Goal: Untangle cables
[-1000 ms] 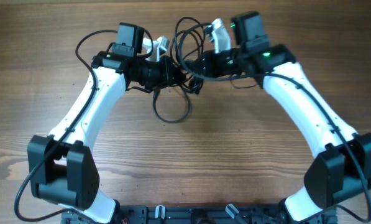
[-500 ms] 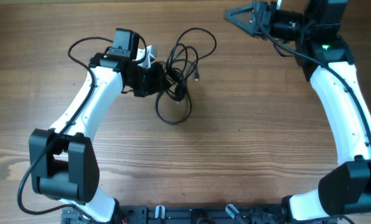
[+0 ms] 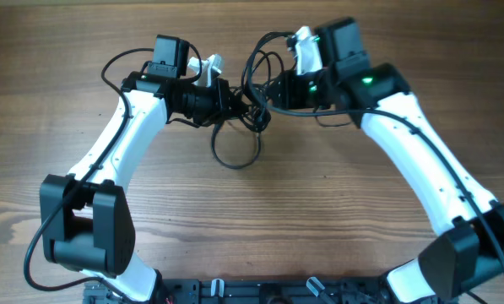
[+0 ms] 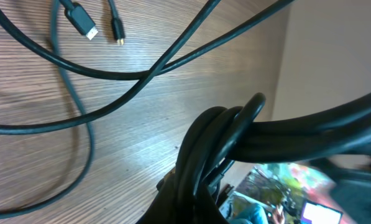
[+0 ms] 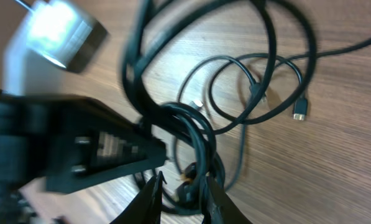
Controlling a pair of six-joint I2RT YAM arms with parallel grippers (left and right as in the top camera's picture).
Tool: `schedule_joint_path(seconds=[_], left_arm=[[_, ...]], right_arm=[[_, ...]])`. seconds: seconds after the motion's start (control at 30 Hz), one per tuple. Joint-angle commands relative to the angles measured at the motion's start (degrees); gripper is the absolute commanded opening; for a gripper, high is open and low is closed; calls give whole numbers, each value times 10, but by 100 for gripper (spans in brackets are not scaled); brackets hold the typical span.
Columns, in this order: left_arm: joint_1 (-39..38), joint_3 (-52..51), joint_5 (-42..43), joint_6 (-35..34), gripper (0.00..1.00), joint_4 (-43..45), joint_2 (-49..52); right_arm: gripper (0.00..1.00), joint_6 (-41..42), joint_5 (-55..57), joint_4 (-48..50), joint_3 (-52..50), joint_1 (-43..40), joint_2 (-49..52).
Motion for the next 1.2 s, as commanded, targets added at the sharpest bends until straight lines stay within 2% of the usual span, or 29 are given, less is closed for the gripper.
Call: schedule_joint_path(seconds=[0.0, 0.2, 0.37, 0.53, 0.6, 0.7, 0.83, 0.93, 0.97, 1.03, 1.07, 1.13, 1.17], left_arm=[[-2, 3, 47, -26, 4, 5, -8], [-2, 3, 48, -28, 4, 7, -8], [-2, 3, 47, -28, 4, 7, -8], [-2, 3, -35, -27, 4, -21, -8], [-2, 3, -35, -27, 4, -25, -8], [-2, 3, -33, -24, 4, -25, -8], [-2, 3, -35, -9, 4, -37, -8], [-2, 3, -32, -10, 4, -40, -8], [-2, 3, -14, -9, 4, -41, -8], [-2, 3, 20, 6, 4, -39, -8], [-2, 3, 64, 21, 4, -39, -8], [-1, 3, 83, 21, 4, -24, -8], [-1, 3, 83, 21, 4, -14, -8]], right_arm=[[19, -28, 73, -7, 2, 23, 39], [17, -25, 84, -7, 2, 45, 70], [5, -23, 70, 15, 2, 45, 79], [4, 24, -54, 76, 5, 4, 48], [4, 71, -143, 114, 5, -30, 45], [4, 103, -191, 135, 5, -46, 48], [4, 166, -337, 206, 5, -100, 48], [4, 122, -294, 184, 5, -152, 48], [4, 81, -195, 147, 3, -164, 48], [4, 32, -106, 119, 2, -160, 49], [4, -21, -68, 115, 2, -142, 49], [7, -30, -83, 106, 2, -126, 49], [15, -43, -106, 102, 2, -121, 49]])
